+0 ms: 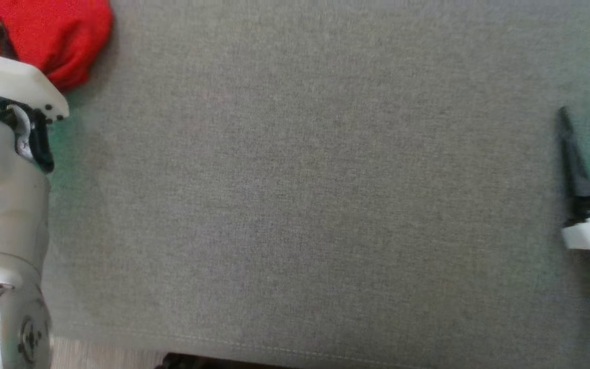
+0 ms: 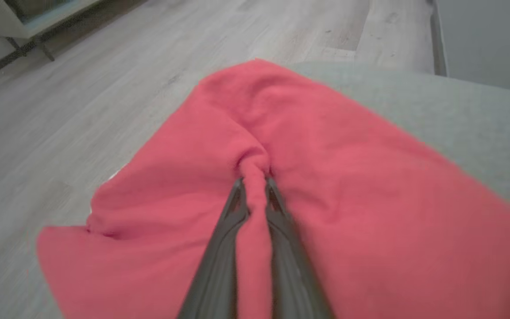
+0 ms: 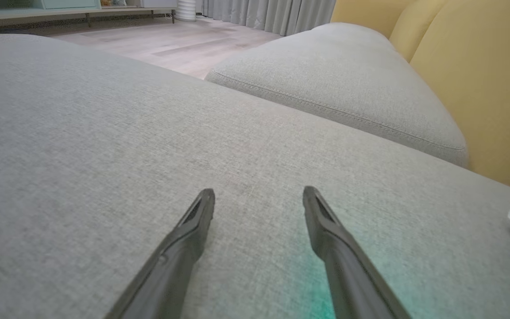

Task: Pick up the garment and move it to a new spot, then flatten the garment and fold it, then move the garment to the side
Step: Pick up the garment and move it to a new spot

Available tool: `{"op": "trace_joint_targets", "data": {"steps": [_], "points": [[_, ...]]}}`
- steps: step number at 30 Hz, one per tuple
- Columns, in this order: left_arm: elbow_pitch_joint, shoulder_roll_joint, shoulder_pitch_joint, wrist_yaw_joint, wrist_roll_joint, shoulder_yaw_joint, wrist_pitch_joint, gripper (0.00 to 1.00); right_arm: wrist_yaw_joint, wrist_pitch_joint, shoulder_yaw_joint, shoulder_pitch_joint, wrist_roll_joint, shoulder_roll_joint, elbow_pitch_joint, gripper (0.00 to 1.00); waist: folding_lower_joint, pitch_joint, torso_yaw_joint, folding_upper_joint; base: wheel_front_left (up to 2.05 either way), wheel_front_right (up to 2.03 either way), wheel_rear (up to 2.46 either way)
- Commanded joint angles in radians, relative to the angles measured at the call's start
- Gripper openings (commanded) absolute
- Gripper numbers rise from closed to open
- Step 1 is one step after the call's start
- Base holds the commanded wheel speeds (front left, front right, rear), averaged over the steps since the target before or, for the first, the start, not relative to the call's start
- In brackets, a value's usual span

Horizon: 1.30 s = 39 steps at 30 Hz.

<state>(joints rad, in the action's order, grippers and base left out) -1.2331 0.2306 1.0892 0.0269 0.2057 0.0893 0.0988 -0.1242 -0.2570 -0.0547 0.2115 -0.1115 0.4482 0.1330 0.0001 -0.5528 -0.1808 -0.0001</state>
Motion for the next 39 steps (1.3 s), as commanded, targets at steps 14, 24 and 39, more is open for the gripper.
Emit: {"op": "trace_joint_targets", "data": {"steps": [14,24,39], "points": [[0.243,0.117,0.172,0.102,-0.130,-0.255,0.093,0.00,-0.007,-0.005,-0.142,-0.033,-0.020,-0.224,0.094,1.00,-0.0001,0.468,0.189,0.0001,0.00,0.00,0.00],[0.507,0.094,0.126,0.104,0.066,-0.573,-0.046,0.00,-0.007,-0.005,-0.145,-0.071,-0.028,-0.302,0.082,1.00,-0.0001,0.536,0.379,0.0001,0.00,0.00,0.00],[0.461,-0.050,-0.355,0.104,0.210,-0.972,0.074,1.00,-0.007,-0.005,-0.133,-0.043,-0.033,-0.337,0.059,1.00,-0.0001,0.402,0.437,0.0001,0.00,0.00,0.00]]}}
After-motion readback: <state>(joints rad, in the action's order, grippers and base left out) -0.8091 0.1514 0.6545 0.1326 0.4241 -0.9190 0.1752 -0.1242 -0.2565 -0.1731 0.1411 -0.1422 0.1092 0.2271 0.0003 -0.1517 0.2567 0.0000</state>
